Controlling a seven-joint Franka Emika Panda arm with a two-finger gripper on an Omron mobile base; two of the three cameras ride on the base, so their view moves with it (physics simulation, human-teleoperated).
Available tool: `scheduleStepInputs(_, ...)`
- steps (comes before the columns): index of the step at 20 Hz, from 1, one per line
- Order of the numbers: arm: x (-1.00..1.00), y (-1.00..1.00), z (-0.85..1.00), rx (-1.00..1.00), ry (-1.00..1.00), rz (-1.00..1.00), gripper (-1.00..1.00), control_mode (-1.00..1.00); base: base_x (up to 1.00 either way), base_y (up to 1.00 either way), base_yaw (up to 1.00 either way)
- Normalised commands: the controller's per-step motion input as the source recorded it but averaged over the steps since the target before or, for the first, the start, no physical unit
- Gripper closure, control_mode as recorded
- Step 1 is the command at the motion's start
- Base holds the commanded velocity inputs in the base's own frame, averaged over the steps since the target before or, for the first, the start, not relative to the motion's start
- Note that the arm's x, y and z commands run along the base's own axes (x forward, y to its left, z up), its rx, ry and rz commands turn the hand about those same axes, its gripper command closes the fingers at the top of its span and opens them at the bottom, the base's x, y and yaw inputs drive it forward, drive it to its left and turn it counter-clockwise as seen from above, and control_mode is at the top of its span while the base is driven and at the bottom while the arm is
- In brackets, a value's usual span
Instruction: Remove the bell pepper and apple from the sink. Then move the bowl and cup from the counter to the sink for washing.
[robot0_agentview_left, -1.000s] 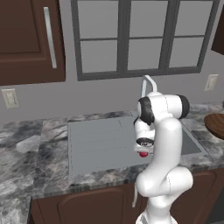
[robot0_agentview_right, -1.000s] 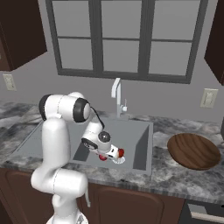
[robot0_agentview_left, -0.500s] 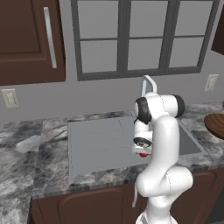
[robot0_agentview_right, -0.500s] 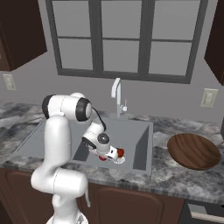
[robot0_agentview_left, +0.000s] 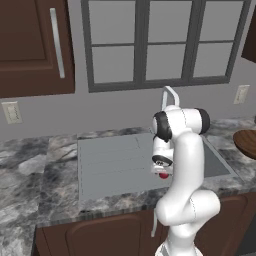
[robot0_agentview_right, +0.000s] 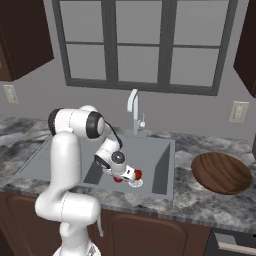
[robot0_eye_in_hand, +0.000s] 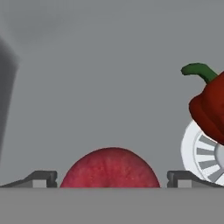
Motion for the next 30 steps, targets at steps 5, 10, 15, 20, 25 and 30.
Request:
scheduleStepInputs(5,0.03,0.00,-0.10,0.00,0.00,0.00,-1.00,-1.00,0.00,0.00,0.00)
scheduleStepInputs(10,0.01,0.00,-0.15,0.00,0.00,0.00,-1.00,-1.00,0.00,0.00,0.00)
scheduleStepInputs(15,0.00,0.03,-0.20,0.00,0.05,-0.01,1.00,-1.00,0.00,0.00,0.00)
scheduleStepInputs(20,0.00,0.01,-0.17,0.00,0.05,-0.01,1.00,-1.00,0.00,0.00,0.00)
scheduleStepInputs(25,-0.05,0.01,-0.16,0.00,0.11,-0.02,1.00,-1.00,0.00,0.00,0.00)
scheduleStepInputs(30,-0.16,0.01,-0.07,0.01,0.01,0.00,1.00,-1.00,0.00,0.00,0.00)
